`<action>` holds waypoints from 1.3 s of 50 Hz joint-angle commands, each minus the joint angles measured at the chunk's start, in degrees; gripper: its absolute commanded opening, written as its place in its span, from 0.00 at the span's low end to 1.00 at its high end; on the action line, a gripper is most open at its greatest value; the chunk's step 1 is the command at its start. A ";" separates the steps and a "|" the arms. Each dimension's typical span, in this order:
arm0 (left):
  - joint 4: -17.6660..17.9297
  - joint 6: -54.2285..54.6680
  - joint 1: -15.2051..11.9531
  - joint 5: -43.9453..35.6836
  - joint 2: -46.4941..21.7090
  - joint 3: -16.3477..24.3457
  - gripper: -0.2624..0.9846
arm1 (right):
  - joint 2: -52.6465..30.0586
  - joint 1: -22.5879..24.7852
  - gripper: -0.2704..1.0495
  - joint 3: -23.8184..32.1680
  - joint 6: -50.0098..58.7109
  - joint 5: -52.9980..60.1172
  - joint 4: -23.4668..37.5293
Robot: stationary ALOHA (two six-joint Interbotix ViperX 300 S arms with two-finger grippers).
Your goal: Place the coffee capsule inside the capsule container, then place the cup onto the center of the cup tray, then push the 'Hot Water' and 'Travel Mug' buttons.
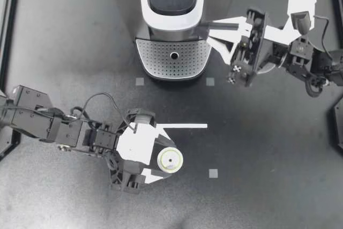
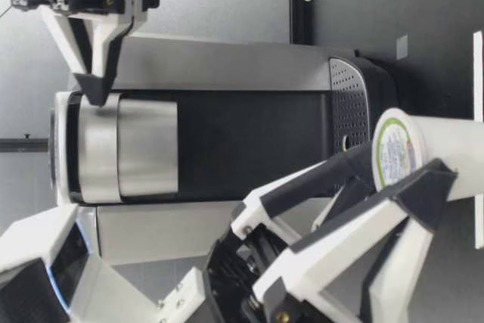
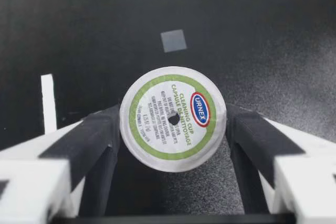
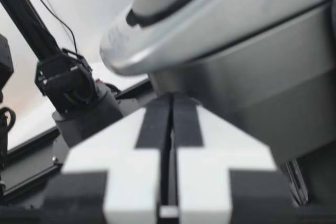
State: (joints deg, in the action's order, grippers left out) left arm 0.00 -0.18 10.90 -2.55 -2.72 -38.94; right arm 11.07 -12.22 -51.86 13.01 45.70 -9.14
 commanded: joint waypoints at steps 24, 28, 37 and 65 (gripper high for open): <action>0.09 -0.09 0.18 -0.53 2.02 1.23 0.63 | 6.50 -1.58 0.29 3.69 -3.96 4.13 0.09; 0.09 -0.18 0.09 -0.53 2.02 1.32 0.63 | 6.42 -2.20 0.29 4.39 -4.13 4.04 0.18; 0.09 -0.09 0.09 -0.53 2.02 1.41 0.63 | 4.83 -3.43 0.29 6.24 -4.13 3.96 0.18; 0.09 -0.09 0.09 -0.53 2.02 1.49 0.63 | 10.11 -3.52 0.29 0.88 -3.34 6.33 3.96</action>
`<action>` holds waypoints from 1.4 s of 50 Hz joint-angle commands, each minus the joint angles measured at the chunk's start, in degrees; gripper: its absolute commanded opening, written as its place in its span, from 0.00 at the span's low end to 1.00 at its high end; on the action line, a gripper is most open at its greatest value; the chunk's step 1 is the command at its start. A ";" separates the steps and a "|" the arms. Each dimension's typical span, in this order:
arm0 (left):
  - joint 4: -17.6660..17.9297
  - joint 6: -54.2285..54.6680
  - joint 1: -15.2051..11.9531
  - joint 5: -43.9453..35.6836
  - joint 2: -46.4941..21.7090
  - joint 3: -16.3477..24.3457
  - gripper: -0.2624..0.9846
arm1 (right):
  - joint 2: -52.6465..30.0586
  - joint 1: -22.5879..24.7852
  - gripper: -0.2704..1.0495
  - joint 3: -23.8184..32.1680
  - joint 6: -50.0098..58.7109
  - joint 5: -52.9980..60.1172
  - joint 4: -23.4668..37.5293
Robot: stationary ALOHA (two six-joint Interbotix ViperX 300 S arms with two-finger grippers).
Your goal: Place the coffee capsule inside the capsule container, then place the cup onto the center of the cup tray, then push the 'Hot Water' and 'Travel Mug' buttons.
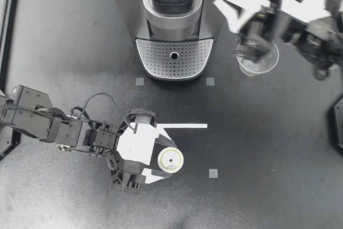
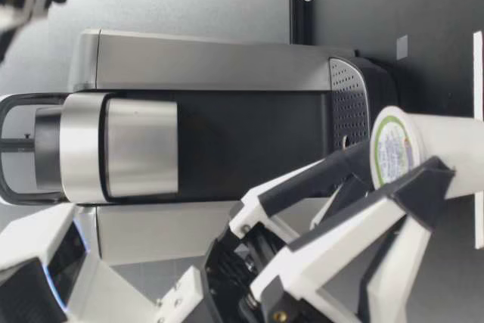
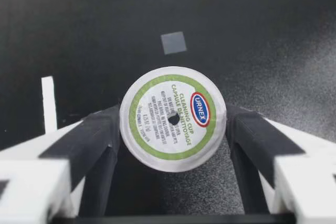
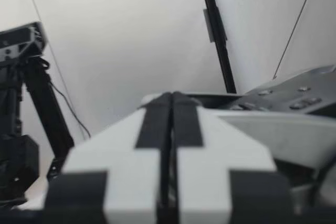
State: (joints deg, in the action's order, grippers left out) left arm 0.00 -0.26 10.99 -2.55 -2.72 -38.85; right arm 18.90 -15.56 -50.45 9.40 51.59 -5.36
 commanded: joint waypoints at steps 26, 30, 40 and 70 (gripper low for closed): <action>0.09 -0.09 0.00 -0.53 1.76 1.58 0.63 | -5.10 1.58 0.29 1.32 2.81 -2.72 0.44; 0.09 -0.09 0.00 -0.53 1.85 1.58 0.63 | -5.45 1.58 0.29 2.29 2.46 -2.72 0.44; 0.09 -0.18 0.09 -0.53 1.67 1.58 0.63 | -6.06 0.97 0.29 4.48 1.76 -2.64 0.44; -0.18 -1.32 -0.18 -0.53 3.43 1.58 0.63 | -6.59 -7.29 0.29 10.02 1.85 -2.72 0.44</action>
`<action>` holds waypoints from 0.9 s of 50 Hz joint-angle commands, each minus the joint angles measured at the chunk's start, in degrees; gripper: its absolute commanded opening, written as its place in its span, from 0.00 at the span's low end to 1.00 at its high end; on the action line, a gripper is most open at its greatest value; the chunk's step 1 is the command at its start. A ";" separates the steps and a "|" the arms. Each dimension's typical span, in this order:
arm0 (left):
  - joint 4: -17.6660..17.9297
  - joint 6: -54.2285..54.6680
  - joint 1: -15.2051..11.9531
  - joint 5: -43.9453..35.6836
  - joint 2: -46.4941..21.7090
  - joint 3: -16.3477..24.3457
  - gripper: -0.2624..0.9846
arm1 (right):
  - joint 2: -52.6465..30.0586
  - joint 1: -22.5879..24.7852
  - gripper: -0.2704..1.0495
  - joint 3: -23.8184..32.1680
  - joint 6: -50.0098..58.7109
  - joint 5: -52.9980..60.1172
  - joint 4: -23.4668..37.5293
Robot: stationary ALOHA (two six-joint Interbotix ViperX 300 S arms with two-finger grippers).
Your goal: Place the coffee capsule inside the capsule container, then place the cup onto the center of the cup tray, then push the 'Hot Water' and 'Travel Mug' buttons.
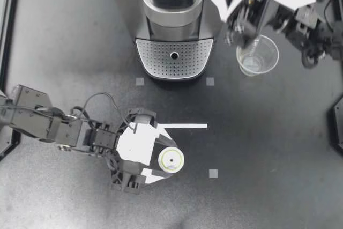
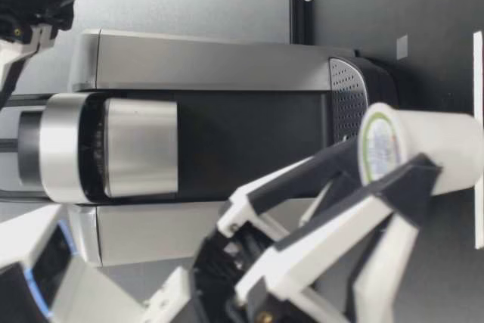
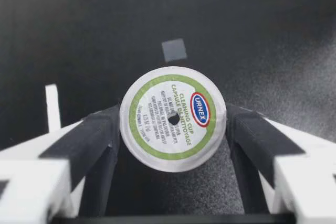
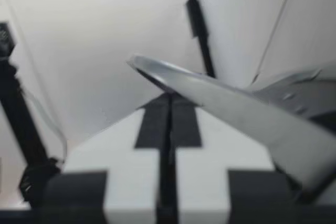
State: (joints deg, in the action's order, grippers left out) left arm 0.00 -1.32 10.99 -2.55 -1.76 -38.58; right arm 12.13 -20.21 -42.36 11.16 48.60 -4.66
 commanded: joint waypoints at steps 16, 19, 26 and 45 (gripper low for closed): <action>-0.18 -0.70 -0.97 -0.26 3.08 1.32 0.63 | -3.78 -7.21 0.29 6.86 0.18 -3.52 0.35; -0.18 -0.62 -1.05 -0.18 3.08 1.32 0.63 | -4.31 -8.09 0.29 7.91 0.18 -4.48 1.14; -0.18 -0.62 -1.14 -0.18 3.08 1.32 0.63 | -4.75 -9.58 0.29 8.96 0.18 -4.75 1.67; -0.35 -2.11 -2.99 2.46 5.54 3.25 0.63 | -4.04 -12.13 0.29 8.79 0.44 -4.66 1.76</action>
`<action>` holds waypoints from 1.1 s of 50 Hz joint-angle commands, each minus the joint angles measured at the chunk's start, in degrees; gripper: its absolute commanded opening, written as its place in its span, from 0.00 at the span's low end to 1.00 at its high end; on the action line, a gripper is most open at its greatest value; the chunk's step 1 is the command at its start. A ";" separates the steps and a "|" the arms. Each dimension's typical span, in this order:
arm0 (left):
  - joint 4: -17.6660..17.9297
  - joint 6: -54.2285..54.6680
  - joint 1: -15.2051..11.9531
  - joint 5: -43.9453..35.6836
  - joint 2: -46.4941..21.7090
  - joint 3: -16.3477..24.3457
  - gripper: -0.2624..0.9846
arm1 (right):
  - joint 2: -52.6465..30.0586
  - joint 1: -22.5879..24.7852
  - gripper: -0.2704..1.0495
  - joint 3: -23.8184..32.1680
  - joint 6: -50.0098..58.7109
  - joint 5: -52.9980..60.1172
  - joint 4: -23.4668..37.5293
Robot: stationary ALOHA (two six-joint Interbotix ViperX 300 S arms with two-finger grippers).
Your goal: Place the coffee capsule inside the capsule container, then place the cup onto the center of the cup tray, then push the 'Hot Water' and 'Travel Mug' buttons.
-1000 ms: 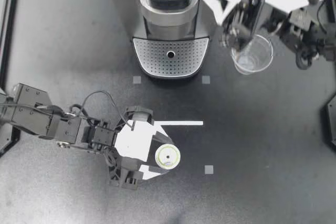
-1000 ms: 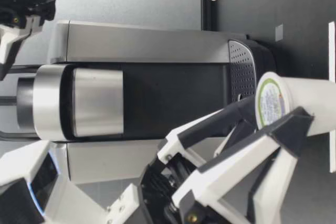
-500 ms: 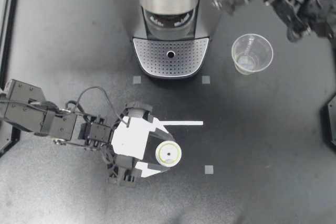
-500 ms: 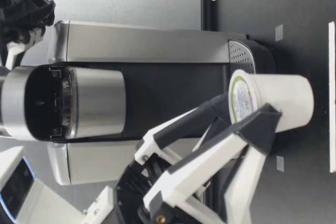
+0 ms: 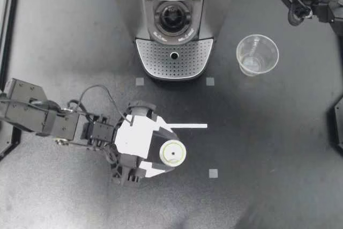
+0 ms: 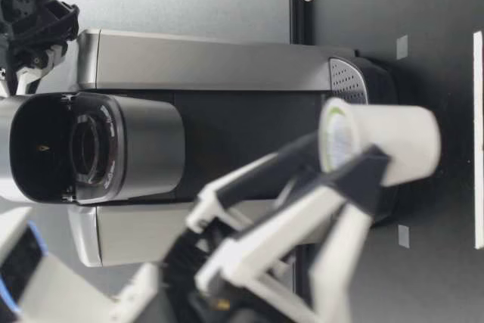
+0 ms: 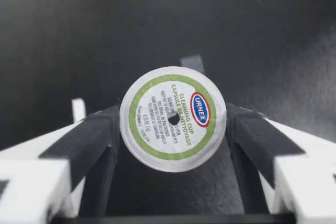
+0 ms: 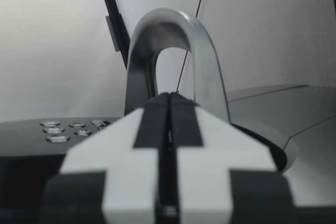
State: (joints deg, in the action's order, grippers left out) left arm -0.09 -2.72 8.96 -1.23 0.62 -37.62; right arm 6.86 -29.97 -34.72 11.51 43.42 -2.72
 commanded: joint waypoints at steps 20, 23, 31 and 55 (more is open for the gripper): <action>-19.34 -8.44 -4.13 33.40 10.46 18.98 0.63 | 12.66 -2.29 0.29 -7.91 3.08 1.58 2.64; -23.55 -8.26 -4.13 37.62 10.99 21.09 0.63 | 14.33 -2.29 0.29 -9.40 3.16 1.58 2.64; -34.19 -6.42 -4.13 41.31 12.92 23.99 0.63 | 17.84 -2.29 0.29 -12.48 3.25 1.49 2.64; -55.28 4.04 -4.04 40.17 13.54 21.97 0.63 | 21.27 -2.29 0.29 -15.38 2.90 1.58 2.64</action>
State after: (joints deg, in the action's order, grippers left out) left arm -53.35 0.09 5.01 39.29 13.54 -16.08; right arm 27.33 -31.90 -50.80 14.50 44.38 -0.18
